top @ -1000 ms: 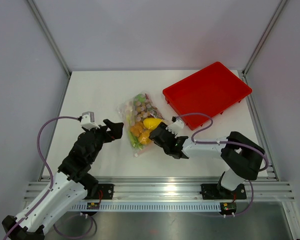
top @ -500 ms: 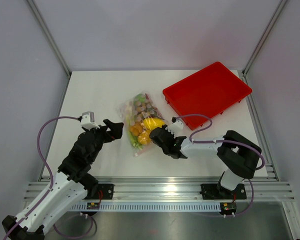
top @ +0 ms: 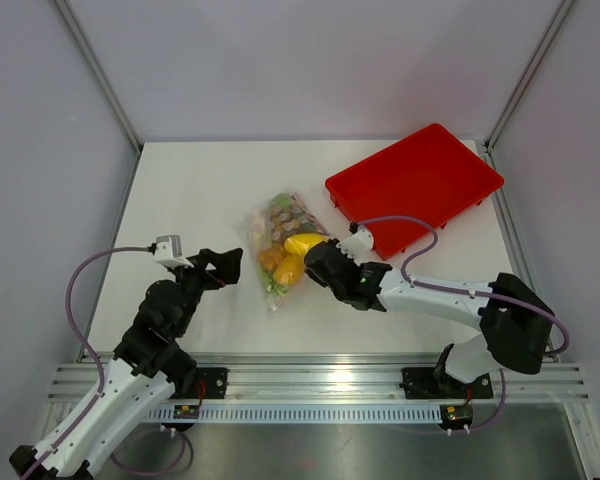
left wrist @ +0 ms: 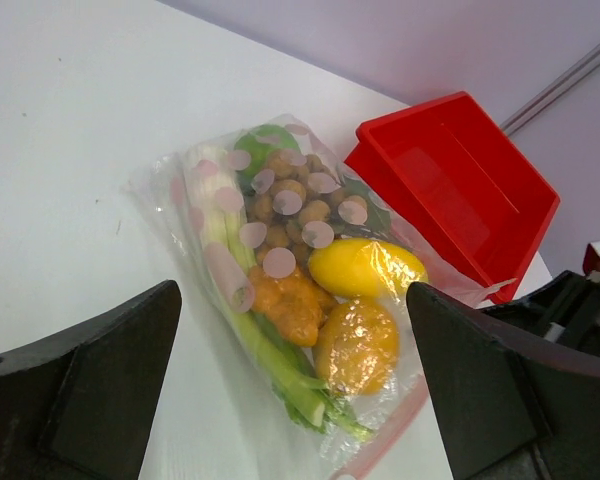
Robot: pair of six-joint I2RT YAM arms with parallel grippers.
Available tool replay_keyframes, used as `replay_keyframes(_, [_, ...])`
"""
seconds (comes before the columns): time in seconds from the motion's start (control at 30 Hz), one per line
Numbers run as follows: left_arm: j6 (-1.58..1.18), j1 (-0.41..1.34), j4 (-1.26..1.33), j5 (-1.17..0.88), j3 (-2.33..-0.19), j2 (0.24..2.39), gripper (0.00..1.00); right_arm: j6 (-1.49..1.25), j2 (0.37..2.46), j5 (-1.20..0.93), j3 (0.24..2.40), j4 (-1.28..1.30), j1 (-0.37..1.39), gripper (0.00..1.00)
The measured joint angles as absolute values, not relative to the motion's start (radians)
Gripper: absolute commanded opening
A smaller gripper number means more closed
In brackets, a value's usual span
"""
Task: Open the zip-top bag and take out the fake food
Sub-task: Pick up the zipper food storage bag at the center of the board.
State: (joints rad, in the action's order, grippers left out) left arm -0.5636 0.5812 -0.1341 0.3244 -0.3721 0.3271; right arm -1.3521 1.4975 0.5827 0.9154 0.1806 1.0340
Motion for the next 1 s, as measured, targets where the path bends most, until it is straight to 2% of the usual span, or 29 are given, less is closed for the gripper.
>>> replay_keyframes(0.4, [-0.450, 0.581, 0.226, 0.177, -0.206, 0.355, 0.99, -1.321, 1.375, 0.589, 1.081, 0.379, 1.034, 0.00])
replay_keyframes(0.67, [-0.414, 0.581, 0.348, 0.159, -0.122, 0.240, 0.99, -1.293, 1.343, 0.653, 1.158, 0.443, 1.034, 0.00])
replay_keyframes(1.0, [-0.331, 0.581, 0.487, 0.064, -0.081, 0.252, 0.99, -1.283, 1.344, 0.689, 1.226, 0.462, 1.021, 0.00])
